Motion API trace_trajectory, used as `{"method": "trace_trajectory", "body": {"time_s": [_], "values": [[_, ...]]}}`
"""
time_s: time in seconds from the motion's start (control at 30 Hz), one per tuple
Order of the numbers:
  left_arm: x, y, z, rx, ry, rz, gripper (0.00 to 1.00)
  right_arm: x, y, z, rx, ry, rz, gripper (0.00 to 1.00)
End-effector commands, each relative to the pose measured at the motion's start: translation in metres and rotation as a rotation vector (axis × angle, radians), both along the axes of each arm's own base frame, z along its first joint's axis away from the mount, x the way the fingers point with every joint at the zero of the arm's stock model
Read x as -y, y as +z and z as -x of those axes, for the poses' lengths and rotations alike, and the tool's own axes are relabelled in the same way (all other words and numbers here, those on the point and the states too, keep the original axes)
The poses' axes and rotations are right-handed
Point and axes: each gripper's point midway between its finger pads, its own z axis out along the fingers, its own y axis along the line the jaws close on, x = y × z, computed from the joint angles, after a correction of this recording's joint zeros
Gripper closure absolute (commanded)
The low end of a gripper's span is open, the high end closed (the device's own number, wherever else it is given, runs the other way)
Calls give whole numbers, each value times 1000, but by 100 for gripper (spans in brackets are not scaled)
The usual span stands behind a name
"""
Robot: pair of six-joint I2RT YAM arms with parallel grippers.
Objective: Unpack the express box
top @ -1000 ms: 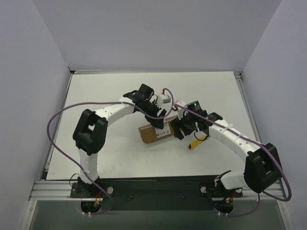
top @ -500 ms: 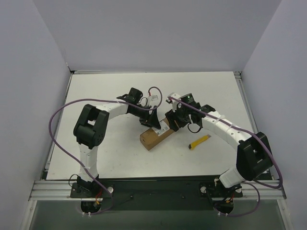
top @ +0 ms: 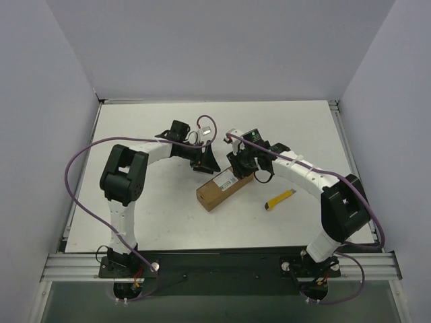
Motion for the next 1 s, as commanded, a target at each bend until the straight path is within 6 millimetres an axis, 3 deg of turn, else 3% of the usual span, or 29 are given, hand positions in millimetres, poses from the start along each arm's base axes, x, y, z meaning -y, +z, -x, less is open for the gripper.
{"method": "trace_trajectory", "body": {"time_s": [0.0, 0.43, 0.67, 0.8, 0.97], "values": [[5, -3, -1, 64, -43, -17, 24, 3, -14, 11, -34, 21, 30, 77], [-3, -31, 2, 55, -59, -103, 38, 6, -31, 30, -66, 68, 59, 78], [-9, -30, -2, 0, -27, -35, 39, 16, -39, 37, -66, 83, 93, 79], [-14, -36, 7, -74, -21, 12, 38, 21, -42, 42, -69, 87, 106, 79], [-16, -36, -2, -74, -2, 35, 38, 24, -45, 45, -74, 89, 117, 80]]}}
